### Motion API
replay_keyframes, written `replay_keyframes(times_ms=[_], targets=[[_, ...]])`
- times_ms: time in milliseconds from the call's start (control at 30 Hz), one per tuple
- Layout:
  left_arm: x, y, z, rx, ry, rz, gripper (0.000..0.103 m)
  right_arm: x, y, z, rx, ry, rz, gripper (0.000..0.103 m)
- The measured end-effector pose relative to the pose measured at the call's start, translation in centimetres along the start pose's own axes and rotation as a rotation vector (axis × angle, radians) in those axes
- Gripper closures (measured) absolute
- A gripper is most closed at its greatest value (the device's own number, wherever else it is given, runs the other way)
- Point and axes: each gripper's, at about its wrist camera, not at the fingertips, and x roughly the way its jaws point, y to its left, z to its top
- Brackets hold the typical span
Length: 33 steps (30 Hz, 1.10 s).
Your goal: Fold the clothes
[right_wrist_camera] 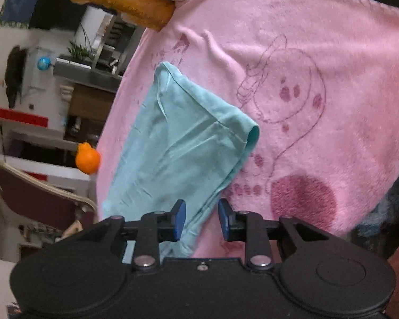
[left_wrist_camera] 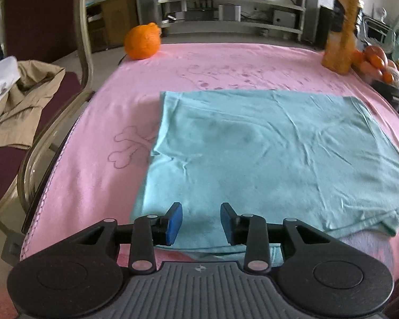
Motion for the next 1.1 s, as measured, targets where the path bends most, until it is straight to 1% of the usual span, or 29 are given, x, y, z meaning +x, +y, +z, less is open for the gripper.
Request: replay_keyframes(times_ms=[133,200,267,333,400,433,467,500,533,600,633,700,733,767,800,867,900,1000,1033,1067,1100], targets=[[0.5,0.3,0.2,-0.030,0.025,-0.015,0.068,1.0,-0.9,0.2,0.111,0.044,0.061,0.074],[0.7,0.5,0.1,-0.039,0.034,-0.015,0.068,1.9,-1.2,-0.1,0.155,0.049,0.095,0.074],[0.7,0.6,0.1,-0.048,0.039,-0.015,0.068,2.5,-1.1,-0.5,0.181,0.024,0.122,0.074],[0.8,0.7,0.1,-0.056,0.045,-0.017,0.068,3.1,-0.8,-0.8,0.194,0.023,0.165,0.073],[0.9,0.8,0.1,-0.060,0.048,-0.019,0.068,3.8,-0.5,-0.9,0.200,0.028,0.182,0.073],[0.9,0.9,0.1,-0.062,0.050,-0.020,0.068,3.8,-0.4,-1.0,0.194,-0.006,0.162,0.075],[0.9,0.9,0.1,-0.063,0.051,-0.021,0.068,3.6,-0.2,-1.0,0.193,-0.061,0.135,0.075],[0.9,1.0,0.1,-0.065,0.053,-0.022,0.068,3.1,-0.1,-1.0,0.199,-0.127,0.104,0.075],[0.9,1.0,0.1,-0.067,0.055,-0.023,0.068,2.7,0.0,-1.0,0.203,-0.173,0.081,0.074],[1.0,1.1,0.2,-0.071,0.058,-0.025,0.068,2.6,0.0,-0.9,0.200,-0.171,0.072,0.074],[1.0,1.1,0.2,-0.073,0.059,-0.026,0.068,2.7,0.0,-0.9,0.195,-0.154,0.073,0.075],[1.0,1.1,0.2,-0.073,0.061,-0.026,0.068,3.5,0.1,-0.9,0.177,-0.061,0.098,0.075],[1.0,1.1,0.1,-0.071,0.061,-0.025,0.068,3.6,0.1,-1.0,0.181,-0.050,0.103,0.074],[1.0,1.1,0.1,-0.069,0.061,-0.025,0.068,3.7,0.1,-1.0,0.185,-0.057,0.104,0.075],[1.0,1.1,0.1,-0.068,0.061,-0.025,0.068,3.4,0.0,-0.8,0.194,-0.093,0.098,0.075],[1.1,1.3,0.1,-0.074,0.064,-0.029,0.067,2.5,-0.1,-0.5,0.190,-0.206,0.064,0.073],[1.1,1.3,0.1,-0.077,0.065,-0.030,0.067,2.3,-0.2,-0.3,0.183,-0.246,0.051,0.073],[1.1,1.3,0.1,-0.072,0.067,-0.030,0.067,2.4,-0.8,0.2,0.201,-0.295,0.060,0.072],[1.0,1.3,0.2,-0.070,0.069,-0.031,0.068,2.5,-0.8,0.4,0.201,-0.304,0.054,0.075],[0.9,1.5,0.2,-0.069,0.071,-0.034,0.070,2.4,-0.9,0.6,0.188,-0.317,0.032,0.084],[0.6,1.7,0.2,-0.077,0.072,-0.039,0.071,2.3,-0.9,0.8,0.177,-0.324,0.011,0.089]])
